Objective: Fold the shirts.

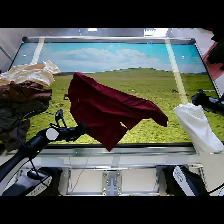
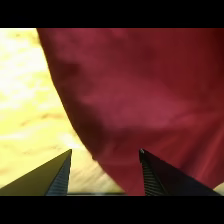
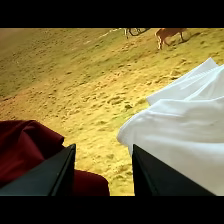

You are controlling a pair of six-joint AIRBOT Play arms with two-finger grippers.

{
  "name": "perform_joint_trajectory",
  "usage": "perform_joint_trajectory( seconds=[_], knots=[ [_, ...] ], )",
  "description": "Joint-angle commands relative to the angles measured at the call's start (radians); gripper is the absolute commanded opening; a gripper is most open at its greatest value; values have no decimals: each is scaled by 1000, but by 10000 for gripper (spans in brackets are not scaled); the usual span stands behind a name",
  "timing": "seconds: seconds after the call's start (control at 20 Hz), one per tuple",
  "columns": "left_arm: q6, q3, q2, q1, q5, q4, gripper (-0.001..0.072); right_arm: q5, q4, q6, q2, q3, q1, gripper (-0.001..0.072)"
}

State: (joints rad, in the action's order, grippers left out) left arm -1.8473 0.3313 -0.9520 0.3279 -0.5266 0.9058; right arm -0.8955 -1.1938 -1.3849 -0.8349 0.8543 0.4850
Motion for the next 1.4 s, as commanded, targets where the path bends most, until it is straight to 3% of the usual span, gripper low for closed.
perform_joint_trajectory(
  seconds=[0.0, 0.1, 0.15, 0.2, 0.25, 0.45, 0.65, 0.8, 1.0, 1.35],
  knots=[
    [32, -1, -75, 3, 80, -137, 495, -13, -3, 6, 2, 1, 1, 414],
    [123, -1, -92, 4, 95, -260, 483, -16, -3, 21, 2, 1, 1, 414],
    [153, -1, -98, 4, 92, -313, 434, -19, -3, 21, 2, 1, 1, 414],
    [172, -1, -103, 4, 92, -353, 264, -26, -3, 21, 2, 1, 1, 414],
    [177, -1, -103, 4, 93, -373, 22, -39, -3, 21, 2, 1, 1, 413],
    [225, 2, -103, 4, 84, -390, 11, -143, -23, 19, -3, -16, 8, 413],
    [246, 2, -103, 4, 80, -390, 11, -227, 9, 27, -60, -188, 86, 416],
    [253, 2, -103, 4, 57, -390, 11, -168, 109, 146, -98, -309, 93, 461],
    [259, 2, -103, 4, 53, -390, 11, -72, 356, 292, -188, -356, 93, 461],
    [260, 4, -103, 4, 53, -390, 11, 28, 386, 335, -286, -356, 93, 459]
  ],
)
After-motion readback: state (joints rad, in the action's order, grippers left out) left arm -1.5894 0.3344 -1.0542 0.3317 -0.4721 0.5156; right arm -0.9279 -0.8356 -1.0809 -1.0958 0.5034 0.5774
